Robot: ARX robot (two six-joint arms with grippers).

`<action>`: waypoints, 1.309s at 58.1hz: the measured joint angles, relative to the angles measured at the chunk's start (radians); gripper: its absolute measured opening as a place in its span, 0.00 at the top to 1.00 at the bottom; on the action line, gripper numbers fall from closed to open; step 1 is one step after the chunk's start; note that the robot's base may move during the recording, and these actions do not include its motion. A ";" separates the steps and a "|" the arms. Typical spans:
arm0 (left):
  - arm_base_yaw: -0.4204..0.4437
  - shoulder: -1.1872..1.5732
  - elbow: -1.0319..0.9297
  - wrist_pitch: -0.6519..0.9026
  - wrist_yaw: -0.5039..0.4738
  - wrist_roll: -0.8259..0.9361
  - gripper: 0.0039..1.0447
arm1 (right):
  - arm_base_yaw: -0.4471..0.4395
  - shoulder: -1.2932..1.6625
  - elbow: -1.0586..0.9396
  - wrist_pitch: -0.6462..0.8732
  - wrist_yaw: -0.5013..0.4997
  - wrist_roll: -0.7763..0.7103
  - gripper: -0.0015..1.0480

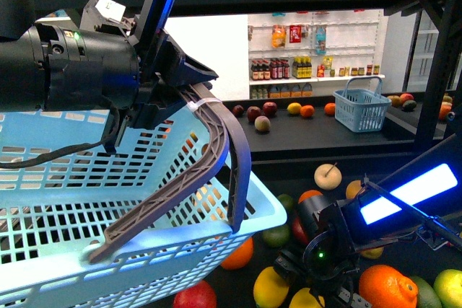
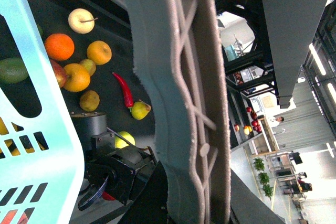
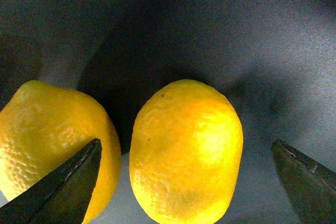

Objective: Pick lemon from shelf

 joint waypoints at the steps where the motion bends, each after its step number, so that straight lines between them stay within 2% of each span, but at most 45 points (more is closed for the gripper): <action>1: 0.000 0.000 0.000 0.000 0.000 0.000 0.91 | 0.000 0.002 0.002 -0.001 0.000 0.000 0.07; 14: 0.000 0.000 0.000 0.000 0.000 0.000 0.91 | 0.007 0.039 0.033 -0.009 0.009 -0.003 0.07; 31: 0.000 0.000 0.000 0.000 0.000 0.000 0.91 | 0.006 0.055 0.053 0.011 0.031 -0.035 0.44; 37: 0.000 0.000 0.000 0.000 0.000 0.000 0.91 | 0.002 0.056 0.047 0.036 0.030 -0.046 0.50; 49: 0.000 0.000 0.000 0.000 0.000 0.000 0.91 | -0.012 0.023 -0.033 0.105 0.030 -0.079 0.52; 62: 0.000 0.000 0.000 0.000 0.000 0.000 0.91 | -0.085 -0.147 -0.296 0.304 0.076 -0.191 0.52; 76: 0.000 0.000 0.000 0.000 0.000 0.000 0.91 | -0.199 -0.497 -0.587 0.481 -0.015 -0.220 0.52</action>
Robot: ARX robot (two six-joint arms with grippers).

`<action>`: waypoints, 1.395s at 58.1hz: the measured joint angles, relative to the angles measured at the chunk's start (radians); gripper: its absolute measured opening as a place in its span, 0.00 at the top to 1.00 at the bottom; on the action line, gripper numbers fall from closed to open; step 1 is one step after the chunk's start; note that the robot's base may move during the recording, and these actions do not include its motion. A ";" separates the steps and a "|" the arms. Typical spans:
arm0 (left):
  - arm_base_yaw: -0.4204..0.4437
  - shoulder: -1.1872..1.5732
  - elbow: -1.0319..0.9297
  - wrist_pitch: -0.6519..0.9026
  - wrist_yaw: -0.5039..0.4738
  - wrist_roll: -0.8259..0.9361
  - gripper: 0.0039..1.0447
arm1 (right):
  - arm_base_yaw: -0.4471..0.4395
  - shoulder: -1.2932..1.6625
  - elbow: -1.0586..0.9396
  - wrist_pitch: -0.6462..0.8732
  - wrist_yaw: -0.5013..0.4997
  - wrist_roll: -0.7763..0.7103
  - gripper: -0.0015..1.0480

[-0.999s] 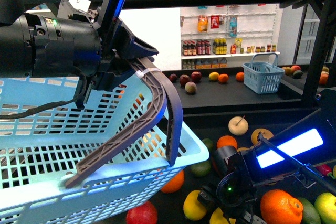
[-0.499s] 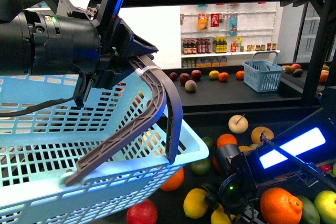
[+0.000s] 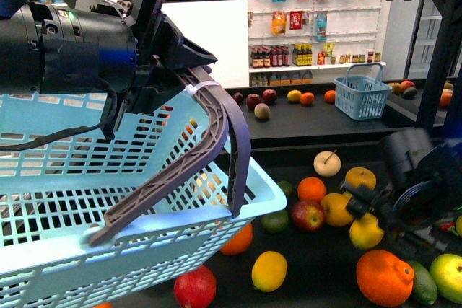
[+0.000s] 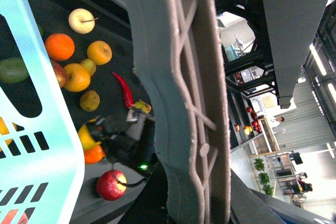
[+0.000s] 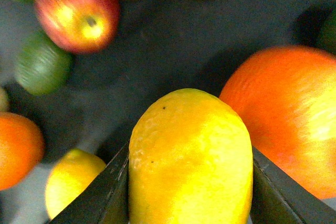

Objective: Pick lemon from shelf

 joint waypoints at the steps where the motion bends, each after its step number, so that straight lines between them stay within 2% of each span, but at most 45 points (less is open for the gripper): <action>1: 0.000 0.000 0.000 0.000 0.000 0.000 0.91 | -0.002 -0.016 -0.011 0.005 -0.006 0.000 0.52; 11: 0.000 0.000 0.000 0.000 0.001 -0.001 0.91 | 0.003 -0.253 -0.175 0.062 -0.113 0.014 0.52; 33: 0.000 0.000 0.000 0.000 0.000 0.000 0.91 | 0.128 -0.488 -0.322 0.074 -0.291 0.078 0.52; 45: 0.000 0.000 0.000 0.000 0.001 0.000 0.91 | 0.198 -0.500 -0.356 0.067 -0.304 0.086 0.53; 81: 0.000 0.000 0.000 0.000 0.000 0.001 0.91 | 0.332 -0.534 -0.369 0.051 -0.332 0.107 0.53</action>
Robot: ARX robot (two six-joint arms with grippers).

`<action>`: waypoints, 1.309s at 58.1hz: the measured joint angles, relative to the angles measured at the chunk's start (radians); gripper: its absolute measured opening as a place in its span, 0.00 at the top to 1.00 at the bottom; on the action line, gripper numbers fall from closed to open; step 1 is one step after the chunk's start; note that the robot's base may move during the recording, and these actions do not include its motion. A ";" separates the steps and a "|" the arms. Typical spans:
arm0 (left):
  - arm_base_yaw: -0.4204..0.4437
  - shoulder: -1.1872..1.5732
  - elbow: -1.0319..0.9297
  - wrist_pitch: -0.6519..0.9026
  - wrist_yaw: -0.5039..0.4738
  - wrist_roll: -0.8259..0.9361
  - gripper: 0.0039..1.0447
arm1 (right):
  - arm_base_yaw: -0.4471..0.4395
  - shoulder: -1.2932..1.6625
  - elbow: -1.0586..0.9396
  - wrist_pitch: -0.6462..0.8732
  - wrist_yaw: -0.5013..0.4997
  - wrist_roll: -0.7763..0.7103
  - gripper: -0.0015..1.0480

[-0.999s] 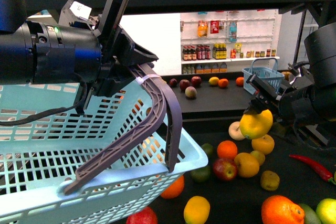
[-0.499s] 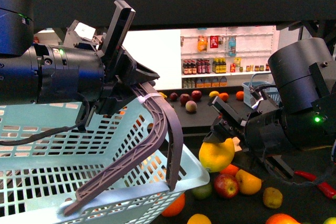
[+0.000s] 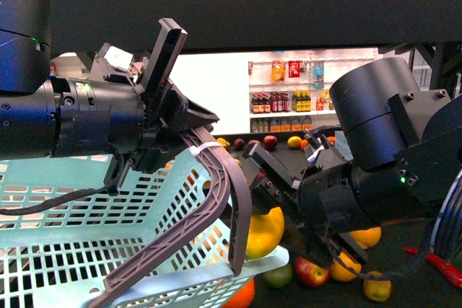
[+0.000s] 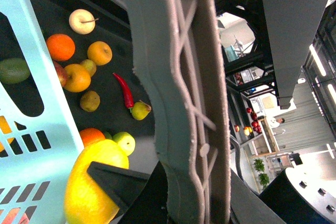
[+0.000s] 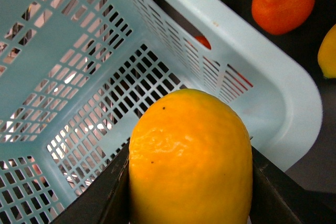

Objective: Pick lemon from shelf

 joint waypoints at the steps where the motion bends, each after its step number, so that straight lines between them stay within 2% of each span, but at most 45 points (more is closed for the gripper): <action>1: 0.000 0.000 0.000 0.000 0.000 0.002 0.91 | 0.002 0.002 0.000 0.000 0.002 0.000 0.53; 5: 0.000 0.000 0.000 0.000 0.001 0.003 0.91 | 0.010 0.010 0.000 0.001 0.006 -0.003 0.50; 9: 0.000 0.000 0.000 0.000 0.000 0.002 0.91 | 0.011 0.018 0.000 0.008 0.006 -0.003 0.36; 21: 0.000 0.000 0.000 0.000 0.001 0.002 0.91 | 0.009 0.021 0.000 0.028 0.005 -0.003 0.06; 39: 0.000 0.001 0.000 0.000 -0.004 0.002 0.91 | -0.040 0.011 0.000 0.080 -0.022 -0.007 0.07; 51: 0.000 0.001 0.000 0.000 0.002 -0.005 0.91 | -0.125 -0.008 0.003 0.126 -0.050 0.016 0.07; 66: 0.000 0.001 0.000 0.000 0.001 -0.005 0.91 | -0.317 0.135 0.106 0.073 0.042 -0.062 0.07; 76: 0.000 0.001 0.000 0.000 -0.002 -0.004 0.91 | -0.357 0.322 0.180 -0.017 0.106 -0.103 0.07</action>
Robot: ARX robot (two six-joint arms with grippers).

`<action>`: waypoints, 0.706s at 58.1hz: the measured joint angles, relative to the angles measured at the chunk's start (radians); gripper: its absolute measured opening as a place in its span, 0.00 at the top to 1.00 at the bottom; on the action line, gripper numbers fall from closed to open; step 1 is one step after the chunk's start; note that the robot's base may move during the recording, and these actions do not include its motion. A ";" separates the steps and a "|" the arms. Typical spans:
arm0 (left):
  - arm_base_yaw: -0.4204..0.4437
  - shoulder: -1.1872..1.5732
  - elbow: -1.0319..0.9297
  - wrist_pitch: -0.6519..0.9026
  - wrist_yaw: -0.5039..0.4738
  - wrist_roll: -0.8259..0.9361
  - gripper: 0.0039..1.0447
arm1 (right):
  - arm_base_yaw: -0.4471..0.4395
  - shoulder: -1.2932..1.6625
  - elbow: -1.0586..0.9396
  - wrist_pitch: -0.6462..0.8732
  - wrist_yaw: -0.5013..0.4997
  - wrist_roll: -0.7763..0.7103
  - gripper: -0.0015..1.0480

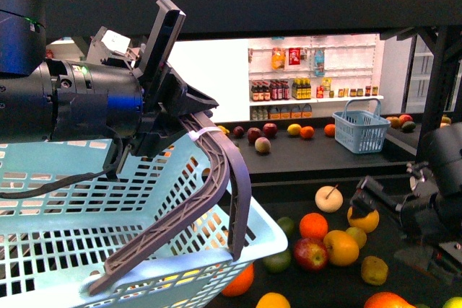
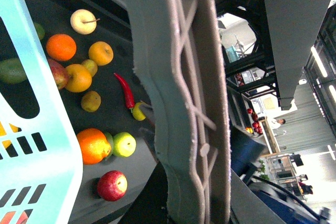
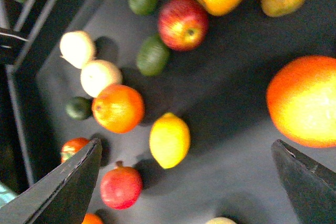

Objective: Pick lemon from shelf

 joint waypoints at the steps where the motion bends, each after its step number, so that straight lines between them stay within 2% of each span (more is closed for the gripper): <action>1: 0.000 0.000 0.000 0.000 0.000 0.000 0.91 | 0.000 0.020 0.008 -0.006 0.006 0.000 0.07; 10: 0.000 0.000 0.000 0.000 0.003 -0.001 0.91 | 0.020 0.156 0.084 -0.050 0.011 0.006 0.07; 24: 0.000 0.000 0.000 0.000 0.000 0.000 0.91 | 0.125 0.407 0.331 -0.182 0.062 0.037 0.07; 41: 0.000 0.000 0.000 0.000 0.002 0.000 0.91 | 0.205 0.547 0.559 -0.278 0.082 0.078 0.07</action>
